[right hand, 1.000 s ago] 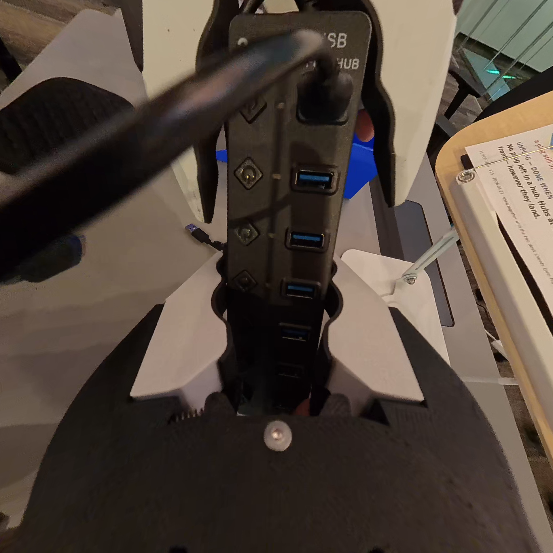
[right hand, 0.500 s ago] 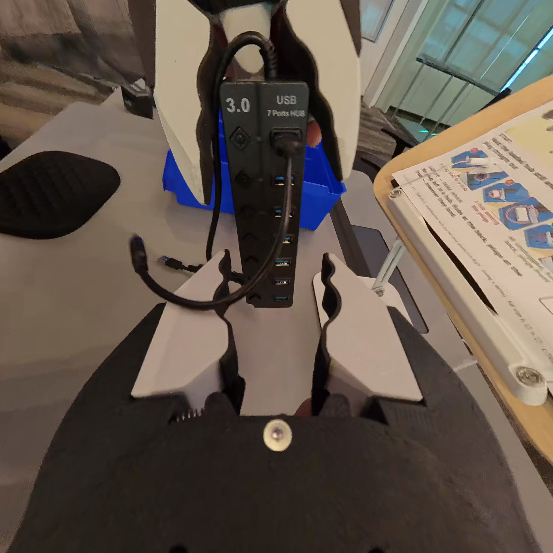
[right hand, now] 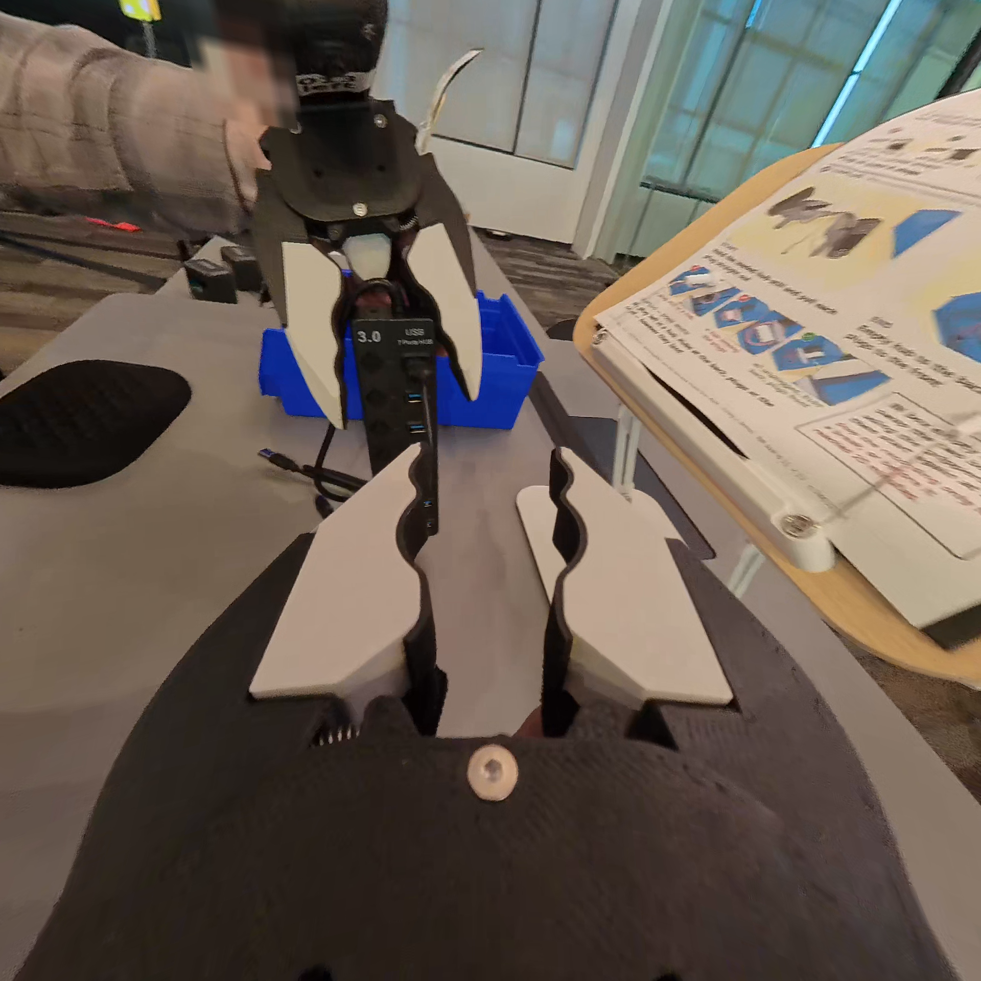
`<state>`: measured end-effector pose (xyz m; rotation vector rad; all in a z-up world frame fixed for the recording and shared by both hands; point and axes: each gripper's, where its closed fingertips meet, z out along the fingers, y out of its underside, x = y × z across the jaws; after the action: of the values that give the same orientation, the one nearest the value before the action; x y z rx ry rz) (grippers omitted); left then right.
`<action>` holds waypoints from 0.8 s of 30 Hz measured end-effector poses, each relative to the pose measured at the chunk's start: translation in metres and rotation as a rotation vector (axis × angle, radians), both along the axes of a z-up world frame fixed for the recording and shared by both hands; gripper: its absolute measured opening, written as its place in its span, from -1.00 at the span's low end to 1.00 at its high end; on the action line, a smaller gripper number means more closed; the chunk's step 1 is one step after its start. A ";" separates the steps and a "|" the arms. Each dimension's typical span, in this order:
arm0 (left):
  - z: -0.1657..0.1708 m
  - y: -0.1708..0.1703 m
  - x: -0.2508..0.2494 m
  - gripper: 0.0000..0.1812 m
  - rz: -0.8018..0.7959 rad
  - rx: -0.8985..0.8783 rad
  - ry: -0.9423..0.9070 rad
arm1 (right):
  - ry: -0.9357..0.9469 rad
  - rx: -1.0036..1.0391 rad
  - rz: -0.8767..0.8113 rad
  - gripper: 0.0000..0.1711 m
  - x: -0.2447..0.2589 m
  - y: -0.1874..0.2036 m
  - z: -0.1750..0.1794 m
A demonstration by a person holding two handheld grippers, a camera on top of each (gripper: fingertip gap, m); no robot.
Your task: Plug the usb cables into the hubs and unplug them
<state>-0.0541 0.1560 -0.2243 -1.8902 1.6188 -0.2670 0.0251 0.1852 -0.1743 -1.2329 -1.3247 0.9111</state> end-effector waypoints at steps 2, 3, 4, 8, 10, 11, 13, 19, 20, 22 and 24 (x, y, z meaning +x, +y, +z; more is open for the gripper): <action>-0.005 0.000 -0.003 -0.20 0.017 -0.019 -0.001 | -0.022 0.000 0.045 -0.46 -0.012 -0.008 -0.004; -0.007 0.001 -0.004 -0.20 0.021 -0.026 0.004 | -0.024 0.004 0.071 -0.42 -0.018 -0.013 -0.004; -0.008 0.001 -0.006 -0.20 0.025 -0.029 0.010 | -0.021 0.004 0.094 -0.41 -0.025 -0.018 -0.003; -0.007 0.003 -0.010 -0.20 0.035 -0.043 0.024 | 0.024 0.004 0.157 -0.49 -0.053 -0.028 -0.003; -0.003 0.005 -0.011 -0.20 0.041 -0.055 0.010 | 0.096 -0.010 0.176 -0.54 -0.063 -0.029 0.001; 0.000 0.006 -0.011 -0.20 0.042 -0.057 0.002 | 0.143 -0.020 0.172 -0.56 -0.067 -0.026 0.005; 0.006 0.007 -0.012 -0.20 0.052 -0.063 -0.031 | 0.197 -0.042 0.189 -0.59 -0.072 -0.026 0.006; 0.013 0.004 -0.007 -0.21 0.051 -0.095 -0.129 | 0.242 -0.050 0.168 -0.64 -0.091 -0.022 -0.002; 0.012 0.003 -0.006 -0.21 0.047 -0.099 -0.130 | 0.227 -0.048 0.176 -0.69 -0.095 -0.024 -0.005; 0.011 0.004 -0.005 -0.21 0.046 -0.096 -0.133 | 0.181 -0.039 0.184 -0.72 -0.099 -0.026 -0.012; 0.012 0.004 -0.004 -0.21 0.040 -0.090 -0.137 | 0.214 -0.049 0.180 -0.78 -0.099 -0.025 -0.008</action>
<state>-0.0584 0.1597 -0.2118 -1.9244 1.4985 -0.4497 -0.0740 0.1601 -0.1822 -1.0329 -1.2613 1.1757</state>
